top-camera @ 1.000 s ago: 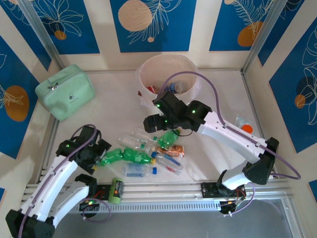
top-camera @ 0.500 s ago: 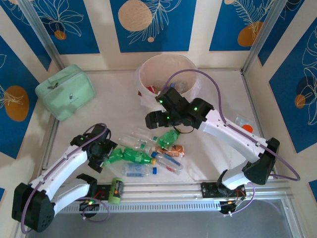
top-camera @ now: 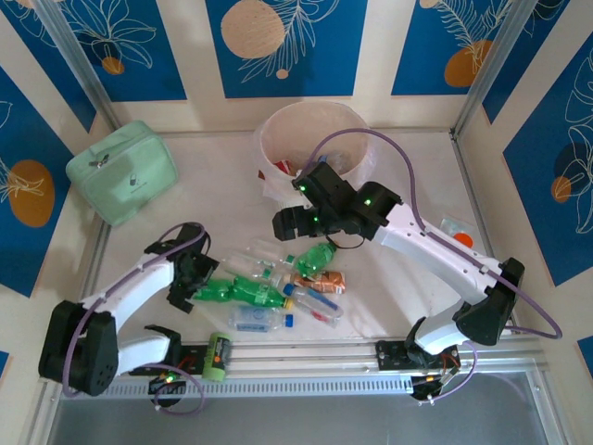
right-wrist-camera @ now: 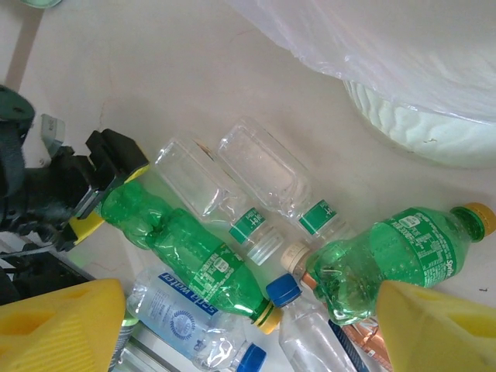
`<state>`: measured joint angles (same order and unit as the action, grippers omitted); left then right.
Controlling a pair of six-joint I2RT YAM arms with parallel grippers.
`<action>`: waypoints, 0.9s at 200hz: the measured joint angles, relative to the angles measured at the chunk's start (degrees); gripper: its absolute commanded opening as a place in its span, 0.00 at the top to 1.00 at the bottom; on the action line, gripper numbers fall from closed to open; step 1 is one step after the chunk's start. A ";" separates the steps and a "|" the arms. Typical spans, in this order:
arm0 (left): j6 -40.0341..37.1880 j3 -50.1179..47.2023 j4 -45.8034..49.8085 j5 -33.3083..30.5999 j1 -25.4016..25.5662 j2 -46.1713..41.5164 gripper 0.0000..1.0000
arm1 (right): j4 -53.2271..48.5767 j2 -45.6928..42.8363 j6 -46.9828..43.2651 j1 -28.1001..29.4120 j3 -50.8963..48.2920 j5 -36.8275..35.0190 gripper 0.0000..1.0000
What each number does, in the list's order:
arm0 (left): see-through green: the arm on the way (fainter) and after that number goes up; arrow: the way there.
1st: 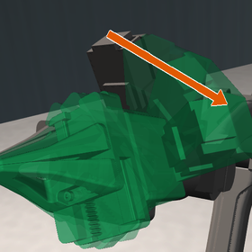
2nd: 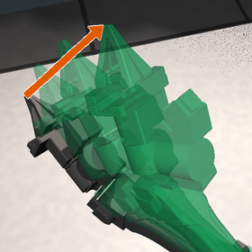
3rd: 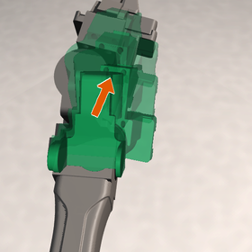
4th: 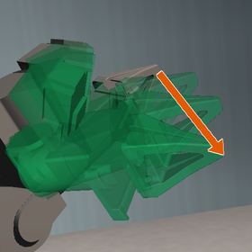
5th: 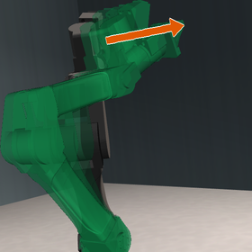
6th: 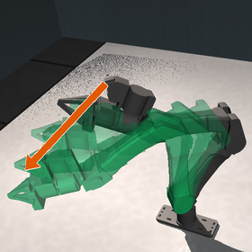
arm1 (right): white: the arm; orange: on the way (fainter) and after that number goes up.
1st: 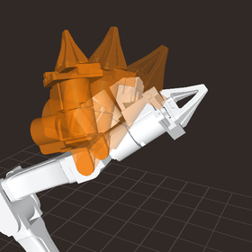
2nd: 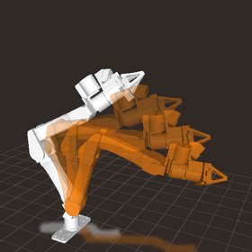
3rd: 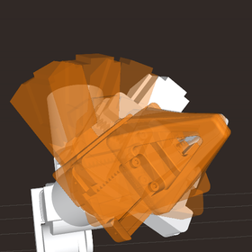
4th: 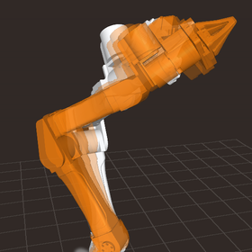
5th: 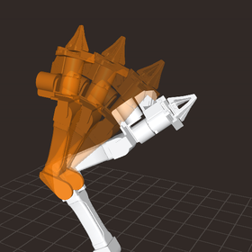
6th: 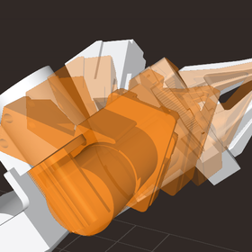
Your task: Put the plastic bottles in the bin
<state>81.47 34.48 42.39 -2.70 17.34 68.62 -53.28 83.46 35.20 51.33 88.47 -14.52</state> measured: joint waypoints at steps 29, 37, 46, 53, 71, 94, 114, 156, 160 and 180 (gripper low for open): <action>-1.20 0.00 -3.41 0.17 -0.98 3.37 0.12 | -0.11 0.00 0.46 0.02 0.04 0.22 0.20; -1.42 0.00 -3.91 0.26 -1.07 3.93 0.15 | -0.11 0.00 0.59 0.02 0.04 0.31 0.21; -2.12 0.02 -3.58 0.28 -1.20 4.00 0.17 | -0.11 0.00 0.81 0.02 0.04 0.37 0.21; -2.36 0.02 -3.50 0.31 -1.25 4.00 0.18 | -0.11 0.00 0.87 0.02 0.04 0.39 0.21; -2.69 0.09 -3.76 0.31 -1.51 4.00 0.21 | -0.11 0.00 1.22 0.02 0.04 0.39 0.23; -3.65 0.42 -4.31 0.28 -2.05 3.89 0.25 | -0.07 -0.09 1.73 0.09 0.02 0.22 0.24; -4.28 0.72 -4.42 0.24 -2.36 3.06 0.27 | 0.22 -0.92 2.36 0.07 -0.24 -0.11 0.25; -6.64 1.86 -3.98 0.17 -4.22 -0.96 0.31 | 1.79 -4.11 3.96 0.07 -0.85 -0.07 0.25; -6.91 2.14 -3.91 0.15 -4.50 -1.51 0.32 | 2.03 -4.35 4.13 0.07 -0.90 0.00 0.25; -8.96 4.59 -3.78 0.11 -6.14 -5.11 0.31 | 3.61 -5.40 5.20 0.07 -1.25 1.46 0.25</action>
<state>72.51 39.07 38.61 -2.59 11.20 63.51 -49.67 78.06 40.40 51.40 87.22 -13.06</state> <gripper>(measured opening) 0.688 0.747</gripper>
